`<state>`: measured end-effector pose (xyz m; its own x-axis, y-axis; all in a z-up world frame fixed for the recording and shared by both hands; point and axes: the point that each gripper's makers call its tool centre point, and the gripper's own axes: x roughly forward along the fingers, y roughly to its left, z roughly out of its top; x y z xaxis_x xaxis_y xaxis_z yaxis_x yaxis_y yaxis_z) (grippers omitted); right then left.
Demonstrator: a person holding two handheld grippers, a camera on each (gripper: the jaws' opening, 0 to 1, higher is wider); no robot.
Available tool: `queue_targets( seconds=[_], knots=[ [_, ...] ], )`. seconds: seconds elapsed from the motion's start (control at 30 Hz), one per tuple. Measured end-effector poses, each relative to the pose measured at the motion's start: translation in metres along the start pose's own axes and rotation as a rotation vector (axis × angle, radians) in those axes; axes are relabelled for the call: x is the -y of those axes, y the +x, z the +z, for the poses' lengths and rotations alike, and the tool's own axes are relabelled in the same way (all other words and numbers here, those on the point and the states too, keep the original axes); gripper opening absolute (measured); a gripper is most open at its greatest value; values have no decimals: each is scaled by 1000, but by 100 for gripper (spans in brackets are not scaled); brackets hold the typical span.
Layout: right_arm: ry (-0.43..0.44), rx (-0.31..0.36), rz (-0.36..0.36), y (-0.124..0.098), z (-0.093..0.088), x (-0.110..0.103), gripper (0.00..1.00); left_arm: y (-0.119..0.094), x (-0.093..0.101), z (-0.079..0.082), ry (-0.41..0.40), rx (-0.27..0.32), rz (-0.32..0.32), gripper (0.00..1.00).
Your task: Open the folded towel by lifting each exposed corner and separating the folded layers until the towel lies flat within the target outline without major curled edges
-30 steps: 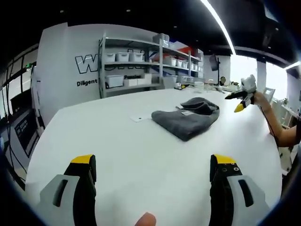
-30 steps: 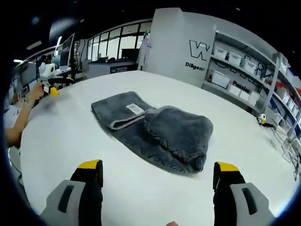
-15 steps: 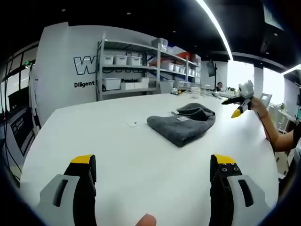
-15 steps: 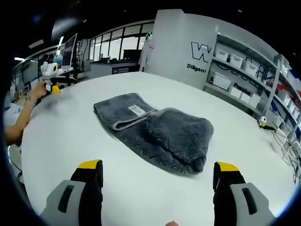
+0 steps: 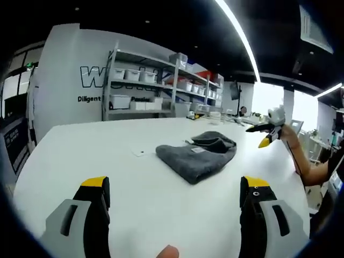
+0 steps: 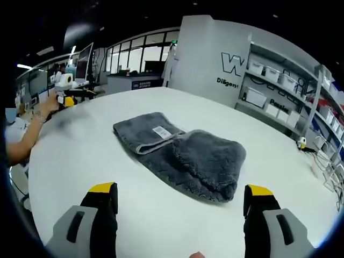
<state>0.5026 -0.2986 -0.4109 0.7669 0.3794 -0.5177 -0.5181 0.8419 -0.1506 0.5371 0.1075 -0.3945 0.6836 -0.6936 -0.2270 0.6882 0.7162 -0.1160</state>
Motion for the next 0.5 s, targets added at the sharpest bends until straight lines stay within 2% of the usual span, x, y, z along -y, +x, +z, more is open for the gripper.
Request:
queue_targets(
  seconds=[0.07,0.1,0.17,0.2,0.37,0.5],
  knots=[
    [0,0,3,0,0,-1,99,5,6,3,0,3,-21,99],
    [-1,1,5,0,0,0,99,8,15,5,7,5,-56,99],
    [0,2,5,0,1,0,99,9,20,6,15,4,-72,99],
    [7,7,5,-1,1,-1,99,15,30,9,31,2,-96,99],
    [28,6,11,0,-2,-1,99,26,56,9,52,-8,-125,99],
    [22,2,13,-1,-4,-3,99,39,66,8,67,-29,-121,99]
  ],
)
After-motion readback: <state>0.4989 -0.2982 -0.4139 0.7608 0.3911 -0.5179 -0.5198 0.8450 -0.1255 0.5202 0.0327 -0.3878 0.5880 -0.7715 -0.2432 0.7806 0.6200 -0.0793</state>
